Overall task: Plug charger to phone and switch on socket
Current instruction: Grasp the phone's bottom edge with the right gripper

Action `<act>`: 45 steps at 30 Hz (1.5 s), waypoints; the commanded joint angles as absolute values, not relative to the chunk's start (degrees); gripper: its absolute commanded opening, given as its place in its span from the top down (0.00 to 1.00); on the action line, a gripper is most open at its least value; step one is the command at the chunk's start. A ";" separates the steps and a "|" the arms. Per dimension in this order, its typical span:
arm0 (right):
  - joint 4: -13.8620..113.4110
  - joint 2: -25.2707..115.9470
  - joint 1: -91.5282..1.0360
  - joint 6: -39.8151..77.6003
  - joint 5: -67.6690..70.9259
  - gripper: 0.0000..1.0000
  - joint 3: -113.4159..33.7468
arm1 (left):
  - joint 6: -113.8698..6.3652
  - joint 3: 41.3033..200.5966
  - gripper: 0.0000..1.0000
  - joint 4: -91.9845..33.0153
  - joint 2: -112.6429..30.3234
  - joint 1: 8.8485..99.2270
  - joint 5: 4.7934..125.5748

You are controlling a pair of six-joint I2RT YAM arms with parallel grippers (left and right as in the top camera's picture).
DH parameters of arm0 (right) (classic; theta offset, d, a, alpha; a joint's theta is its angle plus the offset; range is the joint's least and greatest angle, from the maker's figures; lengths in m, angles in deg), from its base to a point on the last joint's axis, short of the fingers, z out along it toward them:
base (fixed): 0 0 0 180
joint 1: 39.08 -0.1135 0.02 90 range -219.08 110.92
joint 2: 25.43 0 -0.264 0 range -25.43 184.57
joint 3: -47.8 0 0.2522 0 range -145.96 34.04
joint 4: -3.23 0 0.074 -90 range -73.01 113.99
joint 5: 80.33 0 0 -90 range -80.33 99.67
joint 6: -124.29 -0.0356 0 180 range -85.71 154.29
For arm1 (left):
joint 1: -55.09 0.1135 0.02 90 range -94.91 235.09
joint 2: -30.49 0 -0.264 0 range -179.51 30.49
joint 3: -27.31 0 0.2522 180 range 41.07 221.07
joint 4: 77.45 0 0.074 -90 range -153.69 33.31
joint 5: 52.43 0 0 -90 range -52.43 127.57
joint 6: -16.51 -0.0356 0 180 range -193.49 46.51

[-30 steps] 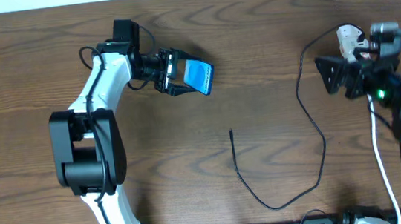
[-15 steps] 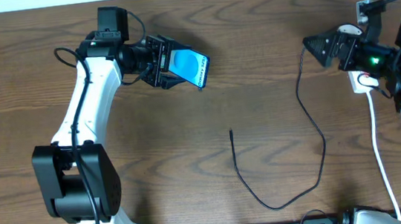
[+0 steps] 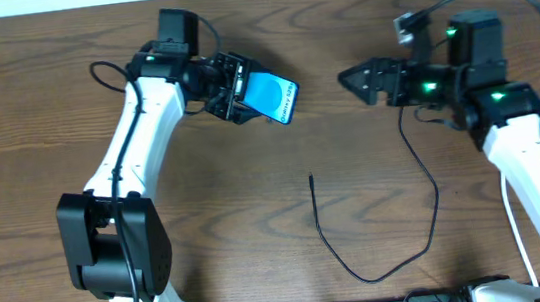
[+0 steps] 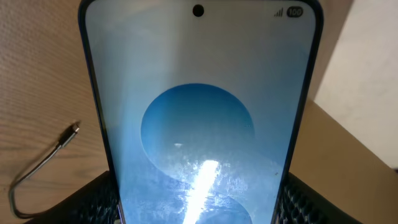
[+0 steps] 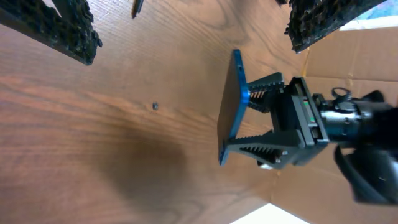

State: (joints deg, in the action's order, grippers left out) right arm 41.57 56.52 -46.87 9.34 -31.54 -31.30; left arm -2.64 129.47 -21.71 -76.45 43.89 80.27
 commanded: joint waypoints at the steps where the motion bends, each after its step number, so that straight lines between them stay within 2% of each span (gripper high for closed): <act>1: 41.59 58.16 -50.24 7.26 -23.91 0.05 -32.50 | 0.18 129.50 0.93 -21.82 -74.79 42.29 77.12; 9: 40.45 61.81 -55.11 4.90 -20.02 0.02 -32.50 | 4.94 129.50 0.93 -22.70 -74.79 39.71 76.92; 32: 38.66 62.77 -58.98 4.53 -18.01 0.01 -32.50 | 14.32 129.50 0.93 -23.53 -74.79 34.42 76.96; 45: 39.45 62.77 -60.19 4.58 -15.89 0.14 -32.48 | 17.45 129.50 0.93 -23.77 -74.79 31.86 77.77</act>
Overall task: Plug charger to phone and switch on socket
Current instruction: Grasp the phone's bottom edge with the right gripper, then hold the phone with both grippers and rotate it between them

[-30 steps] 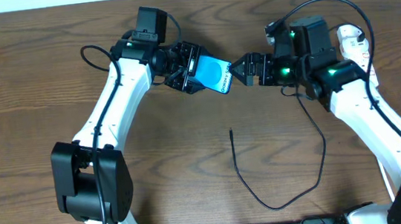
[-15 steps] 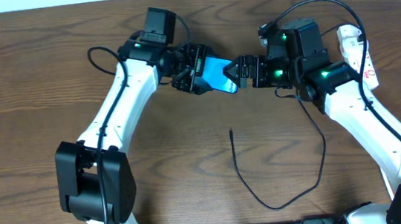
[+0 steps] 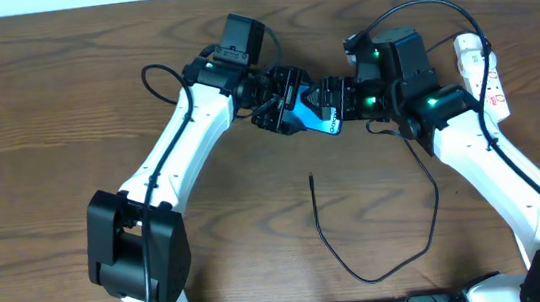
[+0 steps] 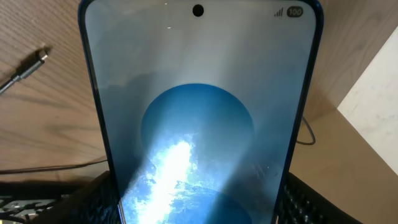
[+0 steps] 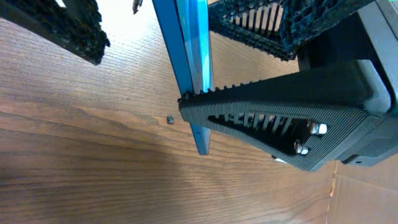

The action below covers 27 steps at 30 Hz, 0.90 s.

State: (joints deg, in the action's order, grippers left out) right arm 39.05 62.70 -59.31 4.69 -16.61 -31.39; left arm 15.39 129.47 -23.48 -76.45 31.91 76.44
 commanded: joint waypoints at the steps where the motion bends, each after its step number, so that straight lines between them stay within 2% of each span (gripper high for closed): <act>1: 39.53 62.77 -60.19 4.60 -15.87 0.14 -32.48 | 17.82 129.50 0.93 -23.77 -74.79 31.86 77.84; 9: 41.09 62.77 -60.19 6.08 -15.74 0.14 -32.48 | 21.84 129.50 0.93 -23.81 -74.79 31.86 77.82; 19: 41.37 62.77 -60.21 6.06 -15.76 0.37 -32.46 | 22.67 129.50 0.93 -23.99 -74.79 31.86 77.82; 27: 41.39 62.77 -61.54 6.06 -14.88 0.40 -32.37 | 22.65 129.50 0.93 -24.21 -74.79 31.86 79.09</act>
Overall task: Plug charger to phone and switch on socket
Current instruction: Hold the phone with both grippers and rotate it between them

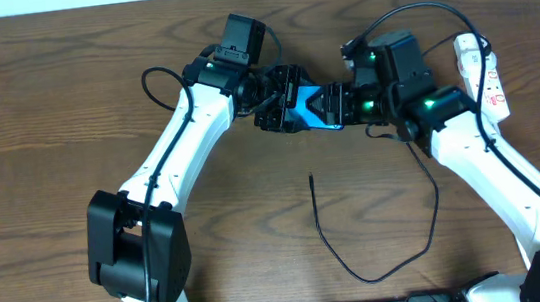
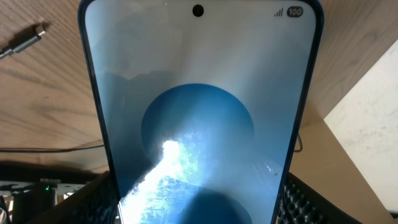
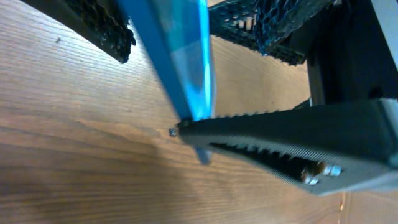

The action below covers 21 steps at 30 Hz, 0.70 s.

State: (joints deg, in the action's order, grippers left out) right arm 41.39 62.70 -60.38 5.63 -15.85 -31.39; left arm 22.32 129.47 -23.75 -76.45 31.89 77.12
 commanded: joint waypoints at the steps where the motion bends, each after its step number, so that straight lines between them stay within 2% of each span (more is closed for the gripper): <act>1: 41.37 62.77 -61.67 6.06 -14.64 0.40 -32.37 | 22.65 129.50 0.93 -24.21 -74.79 31.86 79.11; 21: 41.26 62.77 -62.07 6.08 -14.40 0.69 -32.33 | 22.65 129.50 0.93 -24.21 -74.79 31.86 79.09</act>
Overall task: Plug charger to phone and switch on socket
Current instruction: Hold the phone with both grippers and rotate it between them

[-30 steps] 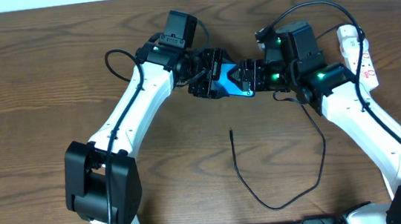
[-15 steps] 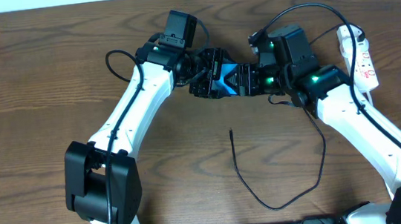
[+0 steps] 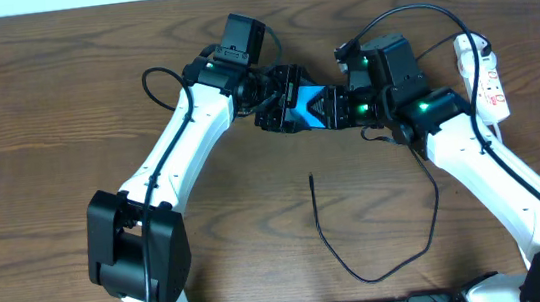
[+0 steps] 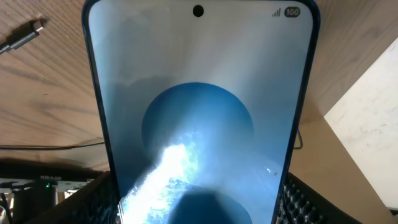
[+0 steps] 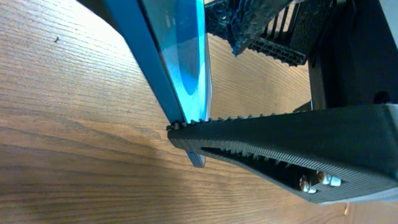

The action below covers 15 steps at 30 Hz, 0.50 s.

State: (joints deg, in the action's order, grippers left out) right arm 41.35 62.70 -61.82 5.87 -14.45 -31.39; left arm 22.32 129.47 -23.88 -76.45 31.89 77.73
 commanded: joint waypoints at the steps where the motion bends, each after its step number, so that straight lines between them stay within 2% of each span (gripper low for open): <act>1: 41.24 62.77 -62.07 6.06 -14.40 0.70 -32.33 | 22.65 129.50 0.93 -24.21 -74.79 31.86 79.11; 6: 41.26 62.77 -62.07 6.06 -14.40 0.77 -32.33 | 22.65 129.50 0.93 -24.18 -74.79 31.86 79.09; 12: 41.26 62.77 -62.07 6.08 -14.40 0.98 -32.33 | 22.63 129.50 0.93 -24.18 -74.79 31.86 79.09; 15: 41.26 62.77 -62.07 6.06 -14.40 0.99 -32.33 | 22.60 129.50 0.93 -24.16 -74.79 31.86 79.09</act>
